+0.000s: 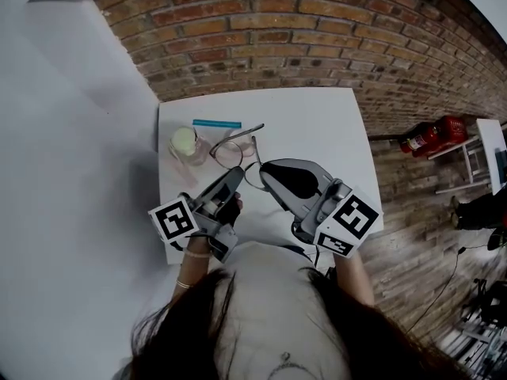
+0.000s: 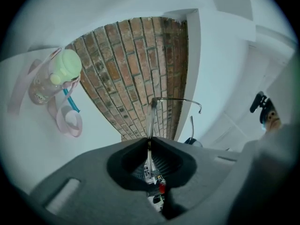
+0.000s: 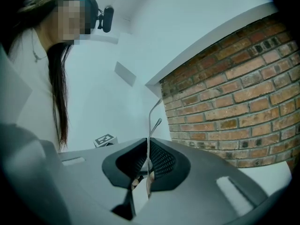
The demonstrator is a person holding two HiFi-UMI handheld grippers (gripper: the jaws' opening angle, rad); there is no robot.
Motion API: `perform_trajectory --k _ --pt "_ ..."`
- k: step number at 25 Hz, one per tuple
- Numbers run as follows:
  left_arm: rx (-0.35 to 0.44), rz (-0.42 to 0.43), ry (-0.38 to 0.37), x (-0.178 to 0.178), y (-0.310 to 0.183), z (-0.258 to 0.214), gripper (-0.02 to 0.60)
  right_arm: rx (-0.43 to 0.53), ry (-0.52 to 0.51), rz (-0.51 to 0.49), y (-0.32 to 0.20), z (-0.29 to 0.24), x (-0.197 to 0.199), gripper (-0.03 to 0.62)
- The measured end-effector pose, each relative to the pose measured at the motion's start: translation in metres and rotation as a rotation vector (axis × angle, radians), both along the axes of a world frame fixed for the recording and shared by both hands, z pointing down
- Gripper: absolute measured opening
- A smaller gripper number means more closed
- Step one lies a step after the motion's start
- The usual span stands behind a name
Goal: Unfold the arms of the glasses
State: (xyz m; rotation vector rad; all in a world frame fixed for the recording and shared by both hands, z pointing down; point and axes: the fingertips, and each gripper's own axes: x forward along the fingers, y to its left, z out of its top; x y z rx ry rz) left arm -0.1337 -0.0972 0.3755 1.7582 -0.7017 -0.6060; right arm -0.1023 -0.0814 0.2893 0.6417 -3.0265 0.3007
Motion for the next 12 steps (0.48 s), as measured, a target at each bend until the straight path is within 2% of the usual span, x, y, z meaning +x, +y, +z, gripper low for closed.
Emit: perform_trajectory --k 12 --pt "-0.010 -0.041 0.069 -0.012 -0.013 0.003 0.021 0.016 -0.025 0.014 -0.008 -0.002 0.001 0.023"
